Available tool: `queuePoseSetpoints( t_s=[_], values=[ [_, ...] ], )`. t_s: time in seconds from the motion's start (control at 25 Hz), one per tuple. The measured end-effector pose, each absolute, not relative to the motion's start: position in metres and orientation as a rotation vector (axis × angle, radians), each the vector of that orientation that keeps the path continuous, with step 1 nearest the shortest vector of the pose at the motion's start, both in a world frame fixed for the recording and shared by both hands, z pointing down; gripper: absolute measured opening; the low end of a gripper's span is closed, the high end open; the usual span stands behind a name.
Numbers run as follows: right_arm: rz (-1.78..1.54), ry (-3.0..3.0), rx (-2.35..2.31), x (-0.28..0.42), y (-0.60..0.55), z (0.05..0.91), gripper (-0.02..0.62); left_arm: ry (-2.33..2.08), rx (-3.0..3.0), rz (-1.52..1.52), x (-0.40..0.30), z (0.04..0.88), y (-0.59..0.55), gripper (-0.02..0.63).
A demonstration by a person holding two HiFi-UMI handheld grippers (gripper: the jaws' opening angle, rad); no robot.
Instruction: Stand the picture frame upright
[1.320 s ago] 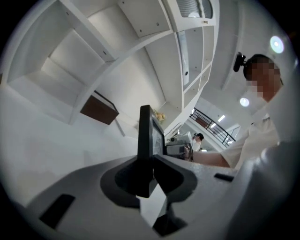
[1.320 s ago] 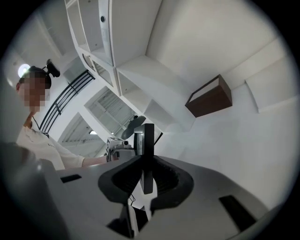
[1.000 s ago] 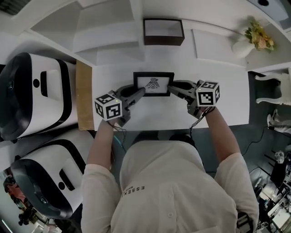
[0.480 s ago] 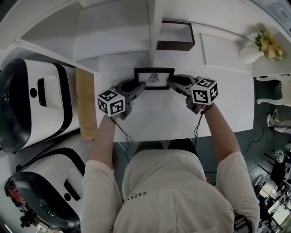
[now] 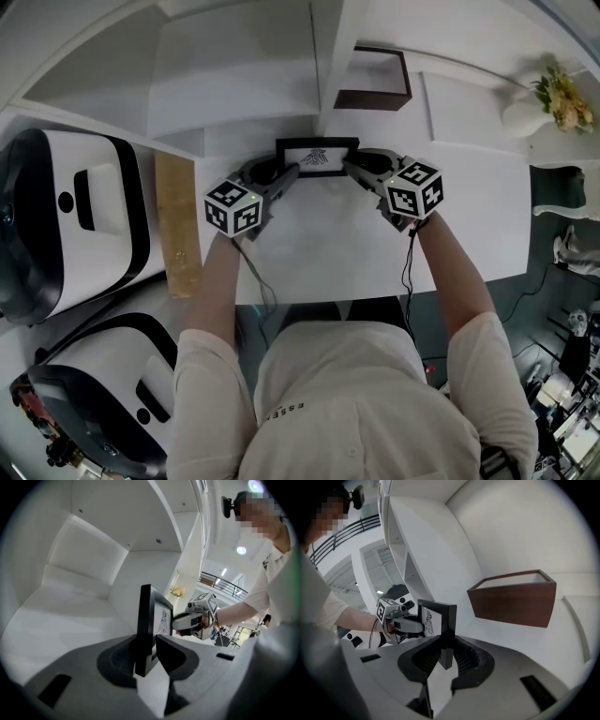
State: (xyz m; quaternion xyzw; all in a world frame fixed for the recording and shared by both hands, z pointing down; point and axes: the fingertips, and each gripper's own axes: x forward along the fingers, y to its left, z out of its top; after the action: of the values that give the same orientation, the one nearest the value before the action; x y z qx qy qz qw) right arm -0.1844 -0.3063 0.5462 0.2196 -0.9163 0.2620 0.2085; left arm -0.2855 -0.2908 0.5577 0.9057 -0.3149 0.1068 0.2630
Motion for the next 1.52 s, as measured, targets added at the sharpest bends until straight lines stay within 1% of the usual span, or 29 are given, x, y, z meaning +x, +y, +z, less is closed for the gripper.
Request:
queuePoseSetpoints(
  t_s=[0.36, 0.64, 1.0, 1.24, 1.44, 1.52],
  values=[
    [0.608, -2.485, 0.732, -0.189, -0.313, 0.558, 0.092, -0.992, 2.398, 0.509, -0.293, 0.574, -0.301, 0.13],
    [0.525, -2.466, 0.828, -0.193, -0.317, 0.558, 0.094, -1.052, 2.363, 0.571, -0.297, 0.581, -0.306, 0.141],
    [0.56, -2.456, 0.902, -0.201, -0.326, 0.558, 0.094, -1.178, 2.311, 0.602, -0.309, 0.581, -0.323, 0.15],
    [0.607, -2.455, 0.914, -0.201, -0.329, 0.56, 0.095, -1.167, 2.289, 0.585, -0.311, 0.58, -0.322, 0.15],
    [0.619, -2.454, 0.92, -0.201, -0.331, 0.562, 0.101, -1.176, 2.288, 0.614, -0.311, 0.581, -0.323, 0.15],
    [0.655, -2.455, 0.93, -0.2, -0.331, 0.563, 0.115, -1.173, 2.283, 0.609, -0.311, 0.581, -0.323, 0.15]
  ],
)
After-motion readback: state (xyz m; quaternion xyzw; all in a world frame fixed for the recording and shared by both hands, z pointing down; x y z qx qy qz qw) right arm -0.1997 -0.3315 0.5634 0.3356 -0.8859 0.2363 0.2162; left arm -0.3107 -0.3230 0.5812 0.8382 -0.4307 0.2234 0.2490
